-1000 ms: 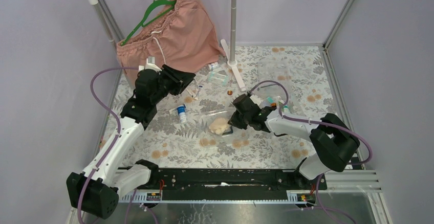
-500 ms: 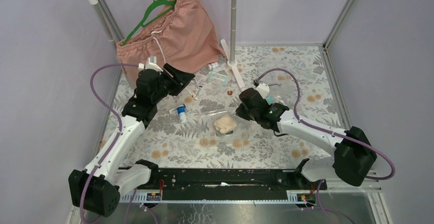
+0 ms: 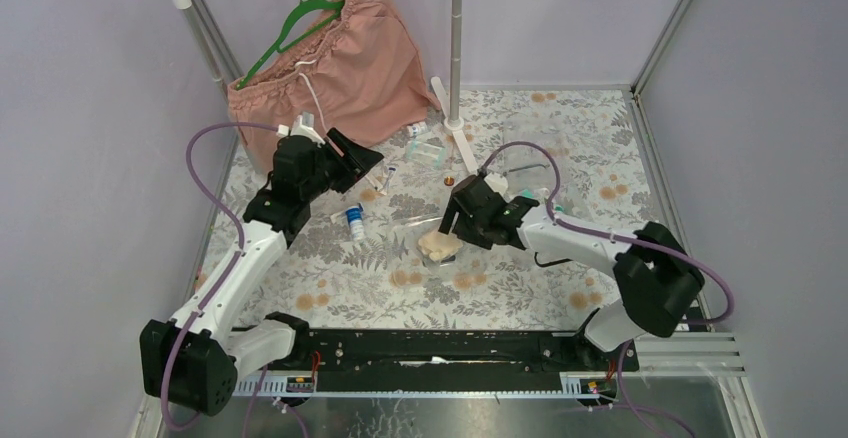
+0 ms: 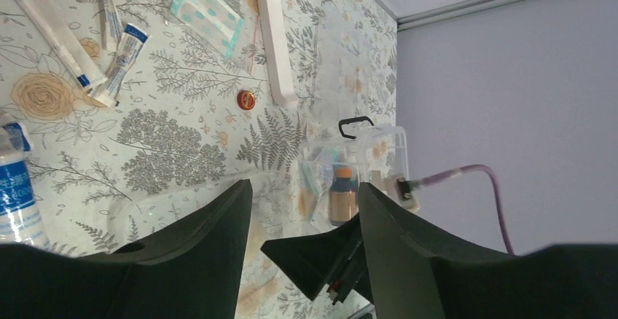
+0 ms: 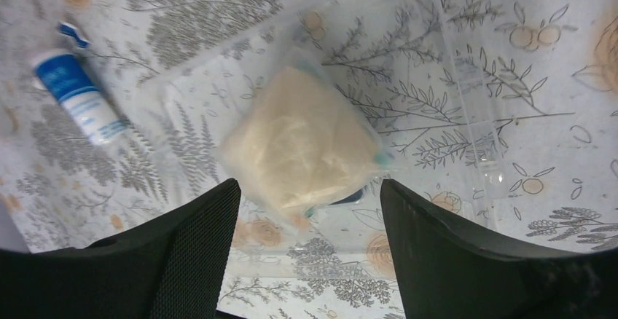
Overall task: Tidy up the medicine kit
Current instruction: Pick up the medical item at the center of the board.
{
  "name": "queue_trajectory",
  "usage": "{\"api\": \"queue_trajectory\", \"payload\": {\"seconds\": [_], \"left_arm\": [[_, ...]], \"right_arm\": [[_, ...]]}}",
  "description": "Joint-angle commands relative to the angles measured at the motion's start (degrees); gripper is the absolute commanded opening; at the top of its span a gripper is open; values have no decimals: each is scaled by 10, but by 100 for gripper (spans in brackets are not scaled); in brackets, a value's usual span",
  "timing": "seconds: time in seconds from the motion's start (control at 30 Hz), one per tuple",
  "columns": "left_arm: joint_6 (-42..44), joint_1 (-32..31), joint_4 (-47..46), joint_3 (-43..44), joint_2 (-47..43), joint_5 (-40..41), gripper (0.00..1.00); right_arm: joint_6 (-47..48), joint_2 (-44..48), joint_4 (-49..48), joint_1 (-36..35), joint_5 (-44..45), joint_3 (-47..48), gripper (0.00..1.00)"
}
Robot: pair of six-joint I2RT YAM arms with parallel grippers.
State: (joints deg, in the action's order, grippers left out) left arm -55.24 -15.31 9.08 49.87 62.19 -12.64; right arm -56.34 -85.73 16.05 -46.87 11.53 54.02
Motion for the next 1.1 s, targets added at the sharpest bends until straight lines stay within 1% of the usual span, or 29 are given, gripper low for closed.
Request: {"api": "queue_trajectory", "payload": {"seconds": [0.0,0.23,0.47,0.57,0.6,0.63,0.77,0.83,0.93,1.07], "left_arm": [[30,6,6,0,-3,-2,63],[33,10,6,-4,-6,-6,63],[33,15,8,-8,-6,-15,64],[34,17,9,-9,-6,-18,64],[35,18,9,-9,-6,-19,64],[36,19,10,-10,-6,-20,64],[35,23,9,-13,-5,-22,64],[34,24,8,-15,-4,-25,65],[35,26,5,-15,0,-29,65],[46,31,9,-6,5,-29,65]], "right_arm": [[-41,-38,-21,-2,-45,-8,79],[-44,-70,-25,-2,-49,-3,81],[-47,-102,-44,0,-53,0,76],[-55,-107,-55,4,-56,-5,69],[-58,-106,-59,4,-55,-8,69],[-58,-105,-61,5,-52,-10,66],[-51,-93,-59,6,-36,-12,40],[-44,-82,-58,6,-27,-12,29],[-19,-60,-65,6,-23,-10,24],[22,-18,-58,6,-16,3,23]]}}
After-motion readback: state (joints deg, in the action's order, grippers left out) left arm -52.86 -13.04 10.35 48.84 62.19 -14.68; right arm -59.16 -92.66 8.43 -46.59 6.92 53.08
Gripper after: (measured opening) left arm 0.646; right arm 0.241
